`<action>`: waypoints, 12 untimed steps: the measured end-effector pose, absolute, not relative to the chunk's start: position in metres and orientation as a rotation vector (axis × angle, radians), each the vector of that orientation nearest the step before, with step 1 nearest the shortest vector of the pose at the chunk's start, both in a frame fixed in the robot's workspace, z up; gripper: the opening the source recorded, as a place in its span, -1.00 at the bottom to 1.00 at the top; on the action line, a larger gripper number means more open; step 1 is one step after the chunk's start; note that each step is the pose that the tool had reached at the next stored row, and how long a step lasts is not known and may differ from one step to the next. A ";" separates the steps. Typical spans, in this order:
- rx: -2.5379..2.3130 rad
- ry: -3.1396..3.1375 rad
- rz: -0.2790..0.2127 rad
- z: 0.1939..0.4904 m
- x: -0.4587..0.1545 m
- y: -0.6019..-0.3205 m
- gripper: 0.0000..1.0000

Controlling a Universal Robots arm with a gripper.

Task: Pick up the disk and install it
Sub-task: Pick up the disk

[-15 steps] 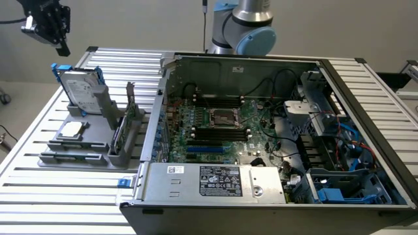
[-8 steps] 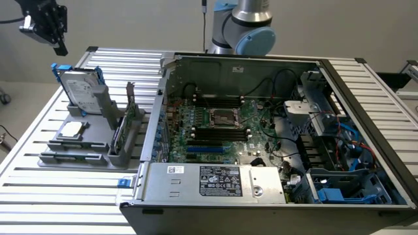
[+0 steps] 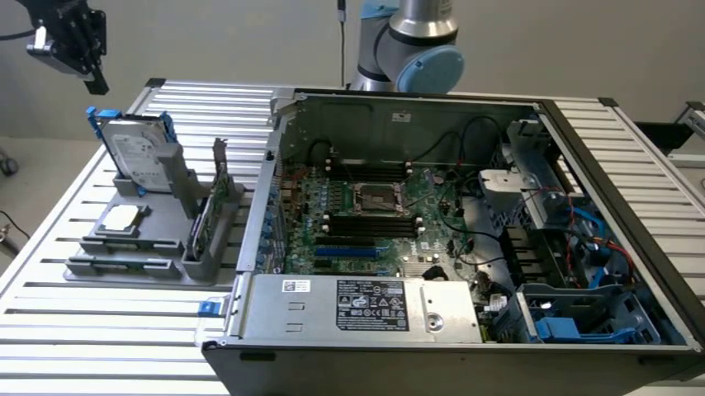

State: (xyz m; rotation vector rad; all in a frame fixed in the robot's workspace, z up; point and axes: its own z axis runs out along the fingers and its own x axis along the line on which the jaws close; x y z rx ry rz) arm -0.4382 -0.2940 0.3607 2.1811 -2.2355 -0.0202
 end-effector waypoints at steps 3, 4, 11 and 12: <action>2.181 -2.234 -0.019 0.361 -0.438 -0.294 -0.79; 2.181 -2.234 -0.019 0.361 -0.438 -0.294 -0.76; 2.182 -2.235 -0.019 0.360 -0.438 -0.295 -0.16; 2.182 -2.235 -0.019 0.360 -0.438 -0.295 -0.04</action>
